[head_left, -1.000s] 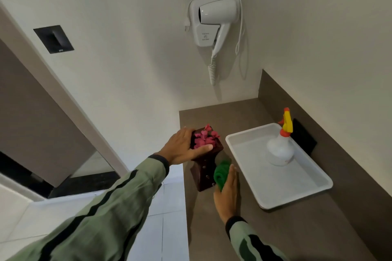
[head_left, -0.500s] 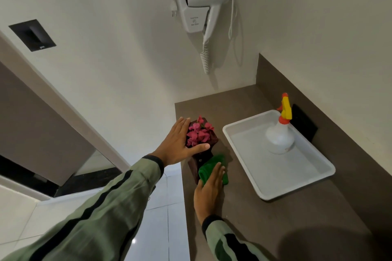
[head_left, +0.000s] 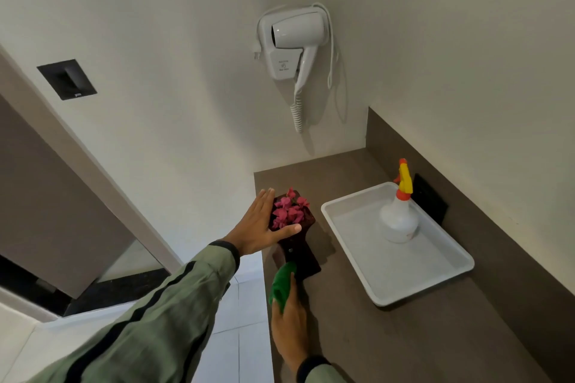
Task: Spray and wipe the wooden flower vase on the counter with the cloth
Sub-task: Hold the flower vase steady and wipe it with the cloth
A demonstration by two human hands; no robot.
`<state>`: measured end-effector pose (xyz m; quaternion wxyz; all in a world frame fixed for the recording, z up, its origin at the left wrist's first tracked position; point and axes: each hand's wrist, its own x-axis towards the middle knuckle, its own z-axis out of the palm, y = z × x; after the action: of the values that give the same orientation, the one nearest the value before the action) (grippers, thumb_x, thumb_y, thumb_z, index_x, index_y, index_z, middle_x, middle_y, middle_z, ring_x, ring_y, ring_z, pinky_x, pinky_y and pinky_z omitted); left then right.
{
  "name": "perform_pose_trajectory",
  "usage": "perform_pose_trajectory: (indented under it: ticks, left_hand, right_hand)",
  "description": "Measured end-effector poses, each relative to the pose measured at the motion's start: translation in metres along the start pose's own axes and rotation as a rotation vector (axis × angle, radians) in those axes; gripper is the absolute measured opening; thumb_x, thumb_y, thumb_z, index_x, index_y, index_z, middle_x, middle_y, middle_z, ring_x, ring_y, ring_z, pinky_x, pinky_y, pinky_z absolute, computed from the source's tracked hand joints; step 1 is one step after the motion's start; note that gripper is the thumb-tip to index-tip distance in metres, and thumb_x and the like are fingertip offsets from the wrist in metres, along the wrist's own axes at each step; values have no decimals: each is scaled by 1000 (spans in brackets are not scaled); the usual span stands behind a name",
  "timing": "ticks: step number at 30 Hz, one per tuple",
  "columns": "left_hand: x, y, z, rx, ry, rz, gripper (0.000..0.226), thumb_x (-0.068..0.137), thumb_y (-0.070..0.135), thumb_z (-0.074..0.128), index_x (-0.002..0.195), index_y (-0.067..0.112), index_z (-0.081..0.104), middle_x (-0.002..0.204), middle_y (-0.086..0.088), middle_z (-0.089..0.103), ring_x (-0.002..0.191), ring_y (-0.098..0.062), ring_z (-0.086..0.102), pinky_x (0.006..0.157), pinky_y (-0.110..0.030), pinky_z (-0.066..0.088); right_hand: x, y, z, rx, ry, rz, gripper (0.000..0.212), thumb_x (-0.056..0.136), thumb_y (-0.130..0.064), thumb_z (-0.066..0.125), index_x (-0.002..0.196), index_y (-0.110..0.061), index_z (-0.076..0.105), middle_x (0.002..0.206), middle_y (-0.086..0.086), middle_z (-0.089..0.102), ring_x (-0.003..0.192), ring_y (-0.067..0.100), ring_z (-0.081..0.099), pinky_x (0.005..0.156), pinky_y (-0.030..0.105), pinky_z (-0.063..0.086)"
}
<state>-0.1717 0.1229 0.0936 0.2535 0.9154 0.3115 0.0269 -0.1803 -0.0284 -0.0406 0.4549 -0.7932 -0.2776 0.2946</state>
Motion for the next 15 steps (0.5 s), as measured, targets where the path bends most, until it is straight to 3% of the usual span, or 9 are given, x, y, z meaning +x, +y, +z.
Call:
perform_pose_trajectory:
  ticks: [4,7,11,12,15]
  left_hand:
    - [-14,-17,-4,77,38,5,112,79,80,43,157,14,-4,167,-6,-4,153,-17,-7,123,-37,0]
    - [-15,-20,-5,175,26,19,108,82,78,40,156,12,-4,167,-7,-4,153,-18,-7,125,-41,1]
    - [-12,-18,-9,265,-2,41,107,83,78,35,156,11,-3,167,-9,-4,153,-19,-7,126,-43,2]
    - [-12,-19,-9,272,-8,41,107,82,79,34,156,11,-4,167,-9,-4,153,-20,-7,126,-43,2]
    - [-10,-20,-9,274,-19,43,114,77,87,25,156,11,-3,167,-10,-3,154,-21,-6,126,-43,2]
  right_hand:
    - [-5,-5,-34,139,191,29,63,97,-18,51,150,-20,18,147,14,46,123,30,55,100,39,49]
    - [4,-23,-49,147,440,1,67,95,-15,55,150,-12,18,151,17,38,129,34,47,97,26,34]
    - [26,-58,-43,268,517,-44,70,95,-15,55,151,-12,12,153,19,33,131,28,44,100,14,28]
    - [28,-65,-37,307,507,-66,72,96,-15,54,151,-15,7,154,19,32,131,27,43,105,15,32]
    - [25,-75,-13,350,447,-94,76,98,-16,49,145,-31,-9,160,14,18,140,32,36,110,49,42]
